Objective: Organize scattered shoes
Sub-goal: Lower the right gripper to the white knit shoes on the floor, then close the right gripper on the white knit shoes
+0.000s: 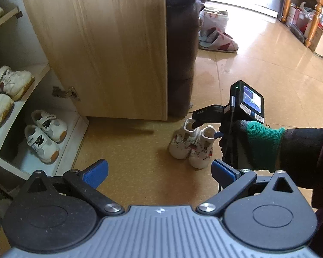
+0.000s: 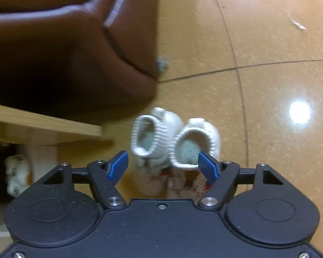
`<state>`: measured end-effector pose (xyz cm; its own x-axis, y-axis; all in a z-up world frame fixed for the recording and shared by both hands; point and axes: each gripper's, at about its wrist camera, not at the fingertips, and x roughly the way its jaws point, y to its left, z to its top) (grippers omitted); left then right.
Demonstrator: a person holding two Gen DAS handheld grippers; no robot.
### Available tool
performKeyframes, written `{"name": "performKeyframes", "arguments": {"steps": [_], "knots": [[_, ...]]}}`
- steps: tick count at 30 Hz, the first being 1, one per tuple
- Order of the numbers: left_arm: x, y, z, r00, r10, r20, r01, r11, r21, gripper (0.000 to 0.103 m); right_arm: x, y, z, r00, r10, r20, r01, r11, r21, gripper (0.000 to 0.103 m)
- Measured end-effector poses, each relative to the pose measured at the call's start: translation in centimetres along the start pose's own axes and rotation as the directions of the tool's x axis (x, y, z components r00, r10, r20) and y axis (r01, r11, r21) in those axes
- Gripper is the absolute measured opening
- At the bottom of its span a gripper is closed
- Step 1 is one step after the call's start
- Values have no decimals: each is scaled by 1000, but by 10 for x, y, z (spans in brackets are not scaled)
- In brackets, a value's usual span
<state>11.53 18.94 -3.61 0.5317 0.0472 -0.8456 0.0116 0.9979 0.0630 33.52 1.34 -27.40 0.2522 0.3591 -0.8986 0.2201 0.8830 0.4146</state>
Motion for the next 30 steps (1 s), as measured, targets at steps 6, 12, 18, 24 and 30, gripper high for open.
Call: {"name": "performKeyframes", "arguments": {"steps": [6,12,18,24,30], "knots": [[5,15,1,1000,13,-9,-14,999,-35,103,8,9,0,998,-58,17,58,998,13,65],[8,23,2,1000,1,-9,-1,999,-47,103,15,9,-2,995,-102,3,102,993,52,56],[8,32,5,1000,-4,-7,4,998,-69,103,24,13,-7,987,-157,-9,158,985,65,56],[5,41,5,1000,3,-3,-3,996,-85,103,30,1,-13,989,-149,10,148,988,47,22],[-5,41,6,1000,6,24,-4,996,-87,103,23,8,-19,993,-110,29,112,992,-52,9]]}}
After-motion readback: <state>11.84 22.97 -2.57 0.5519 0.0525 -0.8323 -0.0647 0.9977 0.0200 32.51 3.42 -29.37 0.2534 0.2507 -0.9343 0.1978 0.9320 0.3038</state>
